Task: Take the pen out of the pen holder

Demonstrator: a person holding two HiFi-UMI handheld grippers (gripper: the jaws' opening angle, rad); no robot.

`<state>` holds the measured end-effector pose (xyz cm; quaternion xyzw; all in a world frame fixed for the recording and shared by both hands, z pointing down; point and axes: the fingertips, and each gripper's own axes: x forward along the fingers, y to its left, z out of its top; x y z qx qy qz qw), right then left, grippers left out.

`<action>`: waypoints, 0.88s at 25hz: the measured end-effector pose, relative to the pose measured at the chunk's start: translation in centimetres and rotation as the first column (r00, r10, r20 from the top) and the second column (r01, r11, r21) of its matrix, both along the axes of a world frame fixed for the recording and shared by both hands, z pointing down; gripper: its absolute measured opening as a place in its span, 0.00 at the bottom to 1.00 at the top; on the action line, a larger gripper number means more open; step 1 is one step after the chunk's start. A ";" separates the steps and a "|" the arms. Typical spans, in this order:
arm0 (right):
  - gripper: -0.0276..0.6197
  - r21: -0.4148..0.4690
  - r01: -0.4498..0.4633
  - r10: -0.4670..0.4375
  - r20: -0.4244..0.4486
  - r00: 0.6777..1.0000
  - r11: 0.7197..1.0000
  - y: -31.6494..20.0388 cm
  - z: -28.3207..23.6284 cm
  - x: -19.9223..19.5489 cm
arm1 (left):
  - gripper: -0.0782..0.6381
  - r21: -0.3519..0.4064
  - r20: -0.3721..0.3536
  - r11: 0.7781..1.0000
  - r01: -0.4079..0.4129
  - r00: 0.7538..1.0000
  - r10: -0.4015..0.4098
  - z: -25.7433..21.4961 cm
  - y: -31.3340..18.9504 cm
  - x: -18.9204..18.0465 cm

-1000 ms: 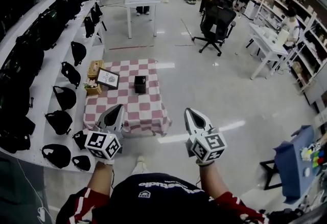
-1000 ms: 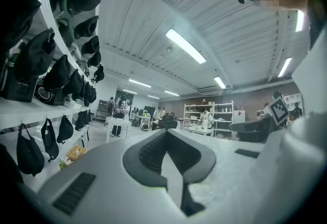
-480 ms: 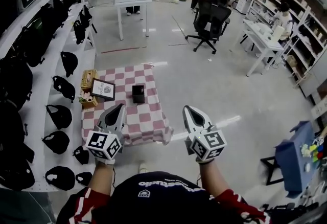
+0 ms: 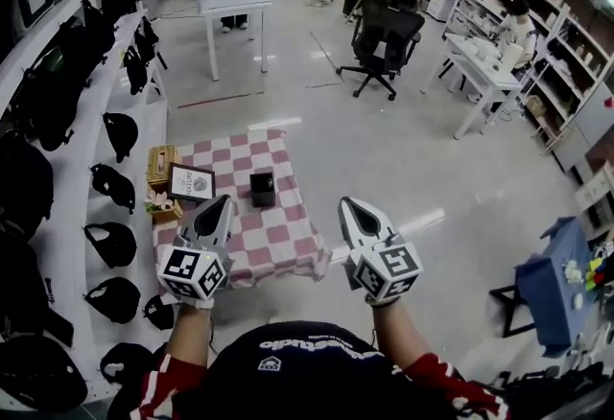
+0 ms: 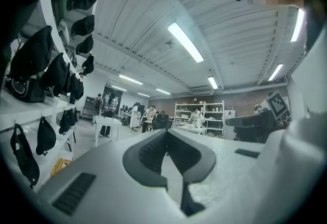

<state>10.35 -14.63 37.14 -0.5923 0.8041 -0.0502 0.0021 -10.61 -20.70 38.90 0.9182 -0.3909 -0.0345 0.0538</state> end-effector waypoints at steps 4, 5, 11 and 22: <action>0.05 -0.016 -0.008 0.008 -0.006 1.000 1.000 -0.6 0.5 -0.8 | 0.12 -0.003 0.000 1.000 -0.013 1.000 0.013 0.6 -1.2 -0.5; 0.05 -0.020 -0.007 0.007 -0.011 1.000 1.000 -0.8 0.6 -0.9 | 0.12 -0.007 -0.005 1.000 -0.014 1.000 0.014 0.8 -1.5 -0.6; 0.05 -0.031 0.009 -0.010 -0.031 0.999 0.999 -1.3 0.8 -1.7 | 0.12 -0.027 -0.033 1.000 -0.016 0.999 0.015 1.3 -3.0 -0.9; 0.05 -0.023 0.059 -0.060 -0.009 0.998 0.998 -4.6 1.3 -1.7 | 0.12 -0.030 -0.035 0.999 -0.045 0.998 0.044 1.6 -3.6 1.1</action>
